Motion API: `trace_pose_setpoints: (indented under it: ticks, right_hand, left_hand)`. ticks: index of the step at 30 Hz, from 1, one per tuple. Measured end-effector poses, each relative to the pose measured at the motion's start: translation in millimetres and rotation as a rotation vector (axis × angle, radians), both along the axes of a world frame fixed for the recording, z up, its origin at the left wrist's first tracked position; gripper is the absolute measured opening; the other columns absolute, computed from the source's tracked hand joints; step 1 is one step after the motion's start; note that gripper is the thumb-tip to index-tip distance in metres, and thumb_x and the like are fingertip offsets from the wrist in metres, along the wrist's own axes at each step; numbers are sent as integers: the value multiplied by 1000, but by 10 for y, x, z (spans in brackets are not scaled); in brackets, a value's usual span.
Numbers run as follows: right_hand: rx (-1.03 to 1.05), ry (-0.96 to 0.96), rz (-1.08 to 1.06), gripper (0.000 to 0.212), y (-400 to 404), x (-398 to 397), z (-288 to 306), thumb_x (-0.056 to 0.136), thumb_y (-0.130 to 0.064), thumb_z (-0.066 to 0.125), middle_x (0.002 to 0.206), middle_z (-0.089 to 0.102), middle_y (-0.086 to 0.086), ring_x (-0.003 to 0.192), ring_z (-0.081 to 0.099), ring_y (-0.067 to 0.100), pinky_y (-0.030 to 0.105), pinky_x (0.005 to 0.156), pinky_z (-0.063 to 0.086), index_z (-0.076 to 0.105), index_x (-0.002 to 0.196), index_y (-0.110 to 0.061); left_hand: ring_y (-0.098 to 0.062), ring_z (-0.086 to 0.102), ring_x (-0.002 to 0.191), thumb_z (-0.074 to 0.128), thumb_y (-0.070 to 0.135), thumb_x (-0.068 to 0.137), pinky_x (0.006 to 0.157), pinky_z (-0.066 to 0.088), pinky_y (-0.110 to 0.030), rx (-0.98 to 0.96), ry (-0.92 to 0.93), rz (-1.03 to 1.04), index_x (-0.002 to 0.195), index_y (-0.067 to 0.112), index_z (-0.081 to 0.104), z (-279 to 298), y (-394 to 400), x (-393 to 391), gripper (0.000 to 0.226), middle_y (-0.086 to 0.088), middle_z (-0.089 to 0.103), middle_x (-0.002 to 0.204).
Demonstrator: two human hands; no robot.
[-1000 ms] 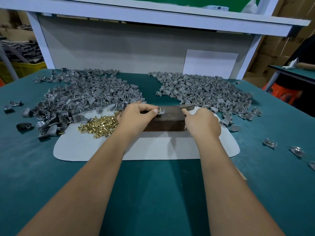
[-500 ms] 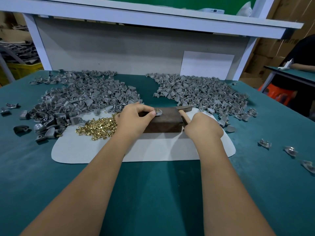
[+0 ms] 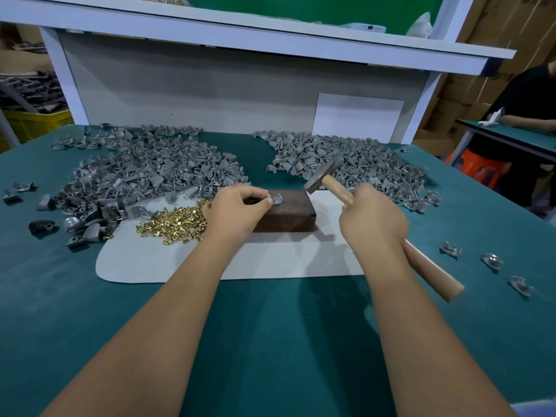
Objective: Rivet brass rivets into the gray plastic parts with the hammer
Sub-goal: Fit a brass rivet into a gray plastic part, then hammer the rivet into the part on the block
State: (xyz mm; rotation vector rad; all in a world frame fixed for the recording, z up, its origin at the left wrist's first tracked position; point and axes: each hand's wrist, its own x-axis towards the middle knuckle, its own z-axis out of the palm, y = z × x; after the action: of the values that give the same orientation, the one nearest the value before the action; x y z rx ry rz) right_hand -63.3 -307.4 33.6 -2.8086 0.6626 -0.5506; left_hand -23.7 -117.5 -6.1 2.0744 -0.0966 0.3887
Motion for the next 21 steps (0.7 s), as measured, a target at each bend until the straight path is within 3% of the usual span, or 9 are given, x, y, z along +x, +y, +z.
trace_pose_setpoints:
  ticks: [3,5,9,15,19,21]
  right_hand:
    - [-11,-183,13,12,-23,-197,46,95,-23,52,74,49,1,68,45,26,27,49,25,54,107,-18]
    - [0,-258,81,13,-10,-299,84,96,-25,52,76,49,-1,69,43,25,29,53,28,53,109,-22]
    - [14,-238,260,17,107,-398,145,94,-28,53,78,55,-3,72,44,24,32,62,33,53,111,-31]
    - [-72,-183,330,46,212,-456,191,94,-28,52,104,68,-4,93,62,27,32,65,37,43,133,-51]
    - [-152,-269,286,49,248,-457,161,95,-28,51,85,58,-1,69,52,27,30,56,35,38,136,-52]
    - [-190,-281,270,50,258,-482,119,96,-28,49,83,54,-2,65,46,24,30,54,33,35,138,-51]
  left_hand:
    - [-11,59,109,74,37,84,107,38,-47,-27,8,-13,67,46,64,-9,-9,1,22,33,59,83]
    - [-11,60,110,74,37,84,106,39,-47,-37,9,-23,68,46,65,-9,-10,5,20,32,61,86]
    - [-12,61,112,74,36,85,106,40,-46,-78,12,-67,76,41,71,-31,5,38,11,18,71,102]
    - [-17,66,105,77,26,83,101,48,-42,-188,17,-75,76,38,73,-84,-29,72,14,9,75,100]
    - [-18,66,103,78,27,82,102,46,-43,-205,40,-63,77,35,76,-93,-20,90,9,9,75,97]
    - [-14,66,104,78,31,82,103,44,-42,-161,36,-45,77,36,76,-89,-13,97,7,14,75,96]
